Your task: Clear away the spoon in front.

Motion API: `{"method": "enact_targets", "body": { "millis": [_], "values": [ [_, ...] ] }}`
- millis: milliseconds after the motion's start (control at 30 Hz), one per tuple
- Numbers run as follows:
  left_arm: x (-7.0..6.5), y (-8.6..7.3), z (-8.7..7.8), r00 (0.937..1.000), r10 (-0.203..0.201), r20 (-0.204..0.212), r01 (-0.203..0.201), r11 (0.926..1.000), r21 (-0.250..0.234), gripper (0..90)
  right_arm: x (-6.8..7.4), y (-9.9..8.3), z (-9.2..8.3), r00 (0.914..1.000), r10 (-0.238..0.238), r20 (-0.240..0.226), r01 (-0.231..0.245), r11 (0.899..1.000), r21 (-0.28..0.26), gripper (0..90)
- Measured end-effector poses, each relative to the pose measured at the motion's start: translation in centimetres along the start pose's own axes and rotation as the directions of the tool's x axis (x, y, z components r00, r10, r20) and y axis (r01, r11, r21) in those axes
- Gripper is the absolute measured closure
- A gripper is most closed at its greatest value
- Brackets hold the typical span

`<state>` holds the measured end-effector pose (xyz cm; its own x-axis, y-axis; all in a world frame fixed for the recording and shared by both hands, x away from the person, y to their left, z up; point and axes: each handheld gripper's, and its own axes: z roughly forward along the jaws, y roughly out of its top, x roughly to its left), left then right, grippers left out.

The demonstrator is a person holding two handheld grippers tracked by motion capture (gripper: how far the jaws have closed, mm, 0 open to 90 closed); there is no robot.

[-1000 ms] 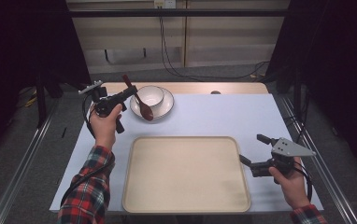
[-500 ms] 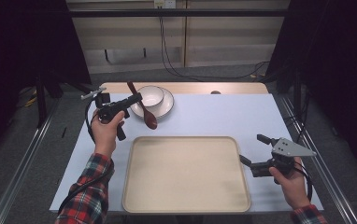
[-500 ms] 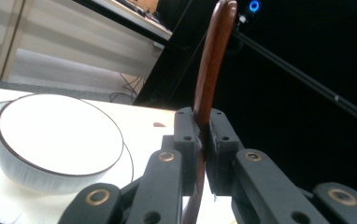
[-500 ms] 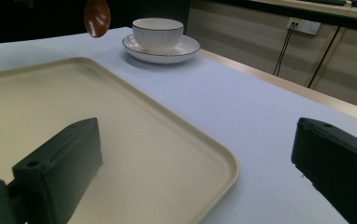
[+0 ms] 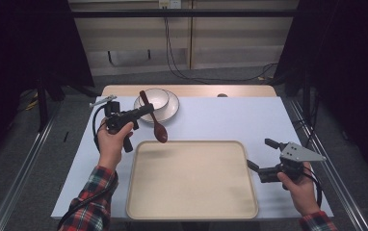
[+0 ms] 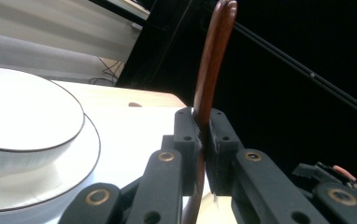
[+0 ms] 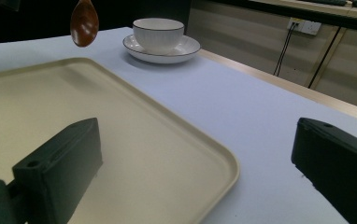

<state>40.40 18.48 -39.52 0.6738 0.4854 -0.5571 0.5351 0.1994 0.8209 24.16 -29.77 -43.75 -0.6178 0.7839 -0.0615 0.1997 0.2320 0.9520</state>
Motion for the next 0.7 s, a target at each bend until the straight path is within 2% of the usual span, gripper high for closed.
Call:
{"method": "enact_targets", "body": {
  "millis": [200,400,433,467,700],
  "values": [
    [-0.3,-0.5,-0.1,0.9998,0.015,0.010,-0.015,0.9997,0.017,84.4,0.0,0.0,0.0,1.0000,-0.003,-0.009,0.003,1.000,0.002,1.5],
    [-0.4,-1.1,-0.4,0.9998,0.008,0.020,-0.008,0.9998,0.020,84.4,0.0,0.0,0.0,1.0000,0.001,-0.006,-0.001,1.000,0.001,1.5],
    [-0.5,-1.2,-0.4,0.9995,-0.003,0.030,0.002,0.9997,0.024,84.4,0.0,0.0,0.0,0.9999,0.000,-0.011,0.000,1.000,0.003,1.5],
    [-0.6,-1.3,-0.4,0.9997,0.001,0.023,-0.001,0.9999,0.016,84.4,0.1,0.0,0.0,0.9999,-0.003,-0.013,0.003,1.000,0.001,1.5],
    [-1.0,-2.1,-0.8,0.9993,0.012,0.036,-0.013,0.9991,0.041,84.4,0.1,0.0,0.0,0.9999,0.000,-0.013,0.001,1.000,0.003,1.5]
  ]
}}
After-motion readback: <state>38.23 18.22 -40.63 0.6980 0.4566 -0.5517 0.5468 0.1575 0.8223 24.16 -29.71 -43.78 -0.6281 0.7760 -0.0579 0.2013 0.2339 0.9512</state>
